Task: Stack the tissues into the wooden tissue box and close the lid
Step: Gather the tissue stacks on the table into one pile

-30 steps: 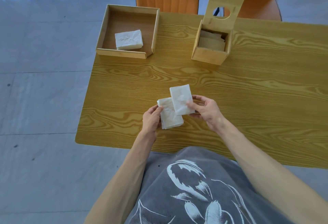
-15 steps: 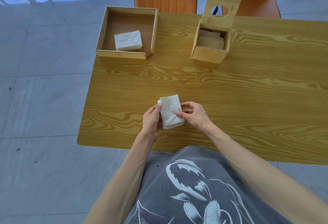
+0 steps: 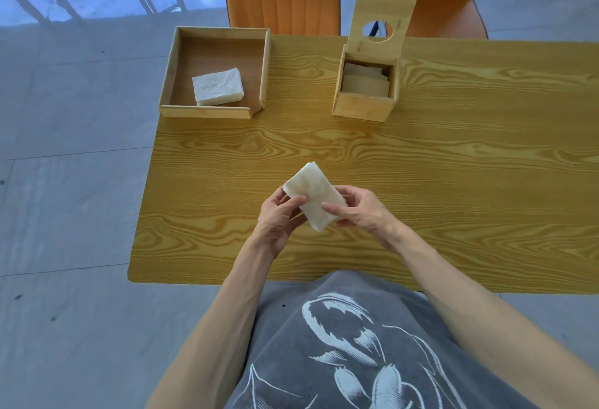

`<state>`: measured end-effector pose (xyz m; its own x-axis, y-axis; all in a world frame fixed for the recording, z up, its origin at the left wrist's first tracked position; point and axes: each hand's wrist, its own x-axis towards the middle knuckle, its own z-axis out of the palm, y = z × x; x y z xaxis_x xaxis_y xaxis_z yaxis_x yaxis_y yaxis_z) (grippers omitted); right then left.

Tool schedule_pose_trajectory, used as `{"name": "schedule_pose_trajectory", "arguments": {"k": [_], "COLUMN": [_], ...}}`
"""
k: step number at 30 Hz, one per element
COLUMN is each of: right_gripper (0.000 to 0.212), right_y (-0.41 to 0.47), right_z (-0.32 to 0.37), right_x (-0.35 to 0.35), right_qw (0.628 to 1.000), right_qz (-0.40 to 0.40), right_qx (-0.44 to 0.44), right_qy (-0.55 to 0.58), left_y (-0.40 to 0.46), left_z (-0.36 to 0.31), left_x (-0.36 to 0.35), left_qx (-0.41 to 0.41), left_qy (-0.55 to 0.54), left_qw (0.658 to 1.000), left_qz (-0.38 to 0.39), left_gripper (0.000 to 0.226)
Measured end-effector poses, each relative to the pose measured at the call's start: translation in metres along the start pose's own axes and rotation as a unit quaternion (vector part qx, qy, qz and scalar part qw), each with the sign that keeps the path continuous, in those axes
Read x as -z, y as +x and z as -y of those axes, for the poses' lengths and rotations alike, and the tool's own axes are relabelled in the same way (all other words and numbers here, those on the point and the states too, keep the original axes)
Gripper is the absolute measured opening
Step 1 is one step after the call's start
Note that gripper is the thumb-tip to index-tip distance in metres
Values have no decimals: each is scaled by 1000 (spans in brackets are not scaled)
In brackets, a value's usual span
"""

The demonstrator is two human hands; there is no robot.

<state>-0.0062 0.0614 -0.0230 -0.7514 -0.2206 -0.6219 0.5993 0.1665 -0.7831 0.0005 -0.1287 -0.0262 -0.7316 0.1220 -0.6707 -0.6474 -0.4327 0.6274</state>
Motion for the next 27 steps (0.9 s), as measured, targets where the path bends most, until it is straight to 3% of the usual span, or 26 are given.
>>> {"name": "schedule_pose_trajectory", "arguments": {"k": [3, 6, 9, 15, 18, 22, 27], "right_gripper": [30, 28, 22, 34, 35, 28, 40], "right_y": [-6, -10, -16, -16, -17, -19, -17], "right_z": [3, 4, 8, -6, -11, -9, -8], "right_x": [9, 21, 28, 28, 26, 26, 29], "right_qw": [999, 985, 953, 910, 896, 889, 889], "right_qz": [-37, -103, -152, -141, -147, -181, -168], "right_qx": [36, 106, 168, 181, 188, 207, 209], "right_qy": [-16, -84, -202, -345, -375, -365, -370], "left_y": [1, 4, 8, 8, 8, 6, 10], "left_z": [-1, -3, -6, -1, 4, 3, -1], "left_x": [-7, -9, -9, -12, -13, -14, -15], "left_qx": [-11, -65, -125, -175, -195, -215, -224], "left_qy": [36, 165, 281, 447, 485, 493, 516], "left_qw": [999, 984, 951, 877, 852, 843, 827], "left_qz": [11, 19, 24, 18, 15, -3, 18], "left_gripper": [31, 32, 31, 37, 37, 30, 35]}}
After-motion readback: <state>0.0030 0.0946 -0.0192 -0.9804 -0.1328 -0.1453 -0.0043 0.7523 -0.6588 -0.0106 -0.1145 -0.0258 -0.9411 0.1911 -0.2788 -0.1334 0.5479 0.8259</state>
